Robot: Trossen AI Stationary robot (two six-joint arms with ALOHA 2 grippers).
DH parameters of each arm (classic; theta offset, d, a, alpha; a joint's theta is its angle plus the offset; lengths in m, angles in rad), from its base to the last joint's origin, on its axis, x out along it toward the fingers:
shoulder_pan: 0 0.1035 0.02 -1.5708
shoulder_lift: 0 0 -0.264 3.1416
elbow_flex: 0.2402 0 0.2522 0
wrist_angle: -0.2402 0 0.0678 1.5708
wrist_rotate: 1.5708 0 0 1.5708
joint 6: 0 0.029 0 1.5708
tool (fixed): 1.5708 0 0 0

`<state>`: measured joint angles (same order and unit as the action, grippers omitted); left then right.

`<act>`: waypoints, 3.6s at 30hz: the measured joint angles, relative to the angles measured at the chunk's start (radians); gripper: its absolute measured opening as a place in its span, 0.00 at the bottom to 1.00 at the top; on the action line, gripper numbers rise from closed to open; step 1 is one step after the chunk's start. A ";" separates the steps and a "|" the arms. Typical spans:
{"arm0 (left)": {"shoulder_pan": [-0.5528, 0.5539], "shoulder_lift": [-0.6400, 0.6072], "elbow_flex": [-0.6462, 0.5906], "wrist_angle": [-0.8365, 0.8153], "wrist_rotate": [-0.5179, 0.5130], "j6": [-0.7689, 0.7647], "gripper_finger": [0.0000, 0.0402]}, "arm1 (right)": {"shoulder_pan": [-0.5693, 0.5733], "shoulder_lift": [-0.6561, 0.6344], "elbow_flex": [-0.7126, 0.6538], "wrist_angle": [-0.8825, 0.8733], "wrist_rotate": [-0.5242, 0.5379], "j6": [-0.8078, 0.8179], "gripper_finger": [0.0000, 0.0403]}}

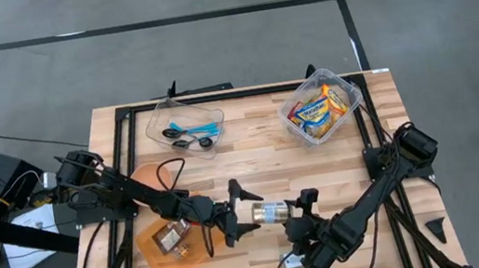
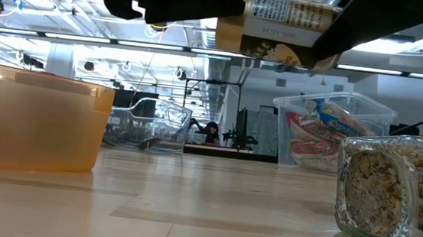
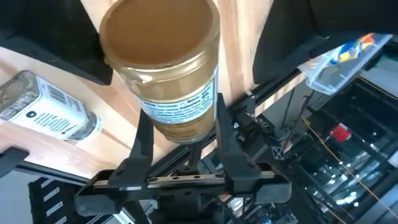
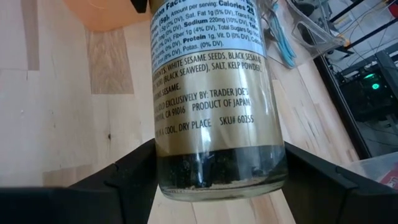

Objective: Pick & Place Food Item
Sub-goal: Put the gold seasoning bottle into the orange bin

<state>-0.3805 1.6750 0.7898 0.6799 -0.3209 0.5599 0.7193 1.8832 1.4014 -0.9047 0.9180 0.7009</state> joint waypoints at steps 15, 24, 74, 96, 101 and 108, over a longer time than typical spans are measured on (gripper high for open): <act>0.016 0.000 0.000 -0.031 0.015 -0.075 0.84 | 0.000 0.000 0.000 -0.003 0.006 0.000 0.68; 0.054 0.000 -0.001 -0.041 0.086 -0.237 0.89 | 0.000 0.000 0.000 -0.004 0.013 -0.001 0.68; 0.120 -0.001 0.080 -0.255 0.277 -0.647 0.76 | 0.007 0.000 0.000 -0.029 0.029 0.007 0.68; 0.121 -0.001 0.095 -0.276 0.262 -0.567 0.68 | 0.006 0.000 0.000 -0.050 0.043 -0.002 0.68; 0.135 -0.077 0.095 -0.406 0.229 -0.497 0.68 | 0.003 -0.002 0.002 -0.071 0.035 0.072 0.80; 0.128 -0.237 0.097 -0.677 0.103 -0.514 0.68 | -0.002 -0.001 0.000 -0.201 0.023 0.199 0.96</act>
<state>-0.2527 1.4377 0.8864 0.0032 -0.2174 0.0459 0.7177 1.8824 1.4014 -1.1055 0.9413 0.9003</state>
